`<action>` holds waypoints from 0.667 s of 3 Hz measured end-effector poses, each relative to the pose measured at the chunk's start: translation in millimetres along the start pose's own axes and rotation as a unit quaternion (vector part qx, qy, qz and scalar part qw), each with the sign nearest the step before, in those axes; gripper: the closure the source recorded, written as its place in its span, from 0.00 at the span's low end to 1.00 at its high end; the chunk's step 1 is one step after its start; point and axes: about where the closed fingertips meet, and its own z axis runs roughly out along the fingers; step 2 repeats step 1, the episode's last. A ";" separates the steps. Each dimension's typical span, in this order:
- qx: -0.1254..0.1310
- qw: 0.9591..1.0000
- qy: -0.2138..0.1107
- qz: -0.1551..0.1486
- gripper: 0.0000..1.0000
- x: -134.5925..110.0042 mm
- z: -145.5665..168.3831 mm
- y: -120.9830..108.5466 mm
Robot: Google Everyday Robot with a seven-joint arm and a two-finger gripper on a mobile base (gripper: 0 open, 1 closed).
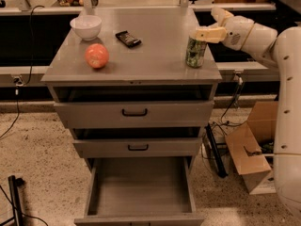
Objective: Pick green can from bottom drawer and place on counter
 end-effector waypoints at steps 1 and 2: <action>-0.029 0.999 -0.017 0.010 0.00 -29.6 1.0 15.7; -0.029 0.999 -0.017 0.010 0.00 -29.6 1.0 15.7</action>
Offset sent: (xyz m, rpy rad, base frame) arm 0.0000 0.0000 0.0000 0.0000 0.0000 0.0000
